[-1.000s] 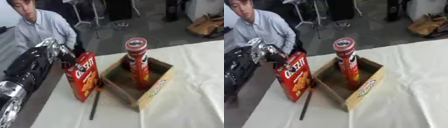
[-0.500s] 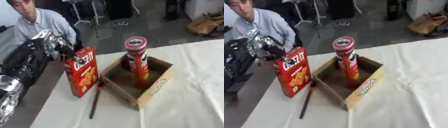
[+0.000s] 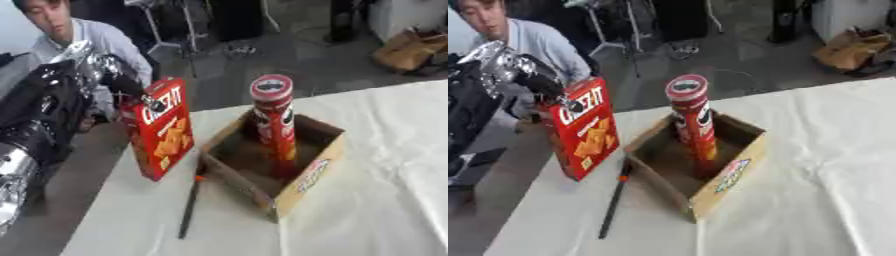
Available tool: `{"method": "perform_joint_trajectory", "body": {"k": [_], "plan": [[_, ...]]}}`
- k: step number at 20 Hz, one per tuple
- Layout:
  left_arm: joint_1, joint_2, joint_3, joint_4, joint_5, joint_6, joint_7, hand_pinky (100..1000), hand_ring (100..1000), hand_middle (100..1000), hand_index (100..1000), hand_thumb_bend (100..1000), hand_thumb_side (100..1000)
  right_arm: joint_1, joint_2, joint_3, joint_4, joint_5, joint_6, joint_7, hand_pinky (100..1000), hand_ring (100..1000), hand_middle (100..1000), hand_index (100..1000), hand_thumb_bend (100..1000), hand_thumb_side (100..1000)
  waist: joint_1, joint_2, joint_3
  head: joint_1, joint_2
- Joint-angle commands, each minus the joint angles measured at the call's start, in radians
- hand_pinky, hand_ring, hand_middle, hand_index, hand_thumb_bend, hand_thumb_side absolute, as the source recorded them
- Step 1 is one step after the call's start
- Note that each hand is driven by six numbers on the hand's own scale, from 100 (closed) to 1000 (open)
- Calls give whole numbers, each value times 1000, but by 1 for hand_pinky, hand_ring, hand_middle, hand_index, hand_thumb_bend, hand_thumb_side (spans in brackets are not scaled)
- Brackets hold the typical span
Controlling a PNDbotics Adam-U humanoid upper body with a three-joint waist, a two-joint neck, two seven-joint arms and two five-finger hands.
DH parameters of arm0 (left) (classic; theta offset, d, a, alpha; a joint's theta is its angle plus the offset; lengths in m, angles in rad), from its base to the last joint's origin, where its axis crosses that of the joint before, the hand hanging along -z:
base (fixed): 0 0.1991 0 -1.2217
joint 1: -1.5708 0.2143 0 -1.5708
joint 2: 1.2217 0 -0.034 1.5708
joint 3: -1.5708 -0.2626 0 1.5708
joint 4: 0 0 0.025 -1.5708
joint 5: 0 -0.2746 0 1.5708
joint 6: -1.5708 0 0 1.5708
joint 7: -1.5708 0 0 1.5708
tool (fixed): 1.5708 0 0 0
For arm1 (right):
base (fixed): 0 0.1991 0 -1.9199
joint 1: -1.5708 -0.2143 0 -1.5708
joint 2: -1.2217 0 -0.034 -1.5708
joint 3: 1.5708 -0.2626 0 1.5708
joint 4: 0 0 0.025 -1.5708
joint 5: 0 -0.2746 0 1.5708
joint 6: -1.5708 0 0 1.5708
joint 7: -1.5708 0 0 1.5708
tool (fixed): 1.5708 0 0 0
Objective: Pick up objects on the table and place them in the box.
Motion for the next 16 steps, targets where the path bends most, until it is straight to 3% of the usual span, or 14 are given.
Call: {"method": "perform_joint_trajectory", "body": {"k": [1, 16], "plan": [[-46, 56, 11, -36, 29, 0, 0, 685, 576, 456, 492, 100, 550, -11, -17, -4, -11, -1, 3, -6, 885, 883, 627, 618, 100, 1000, -10, -23, 2, -2, 6], [-112, 65, 5, -110, 145, -22, 0, 642, 559, 463, 492, 100, 511, -4, -19, -5, -11, 0, 6, -15, 885, 883, 627, 618, 100, 1000, -10, -37, 1, -22, 8]]}}
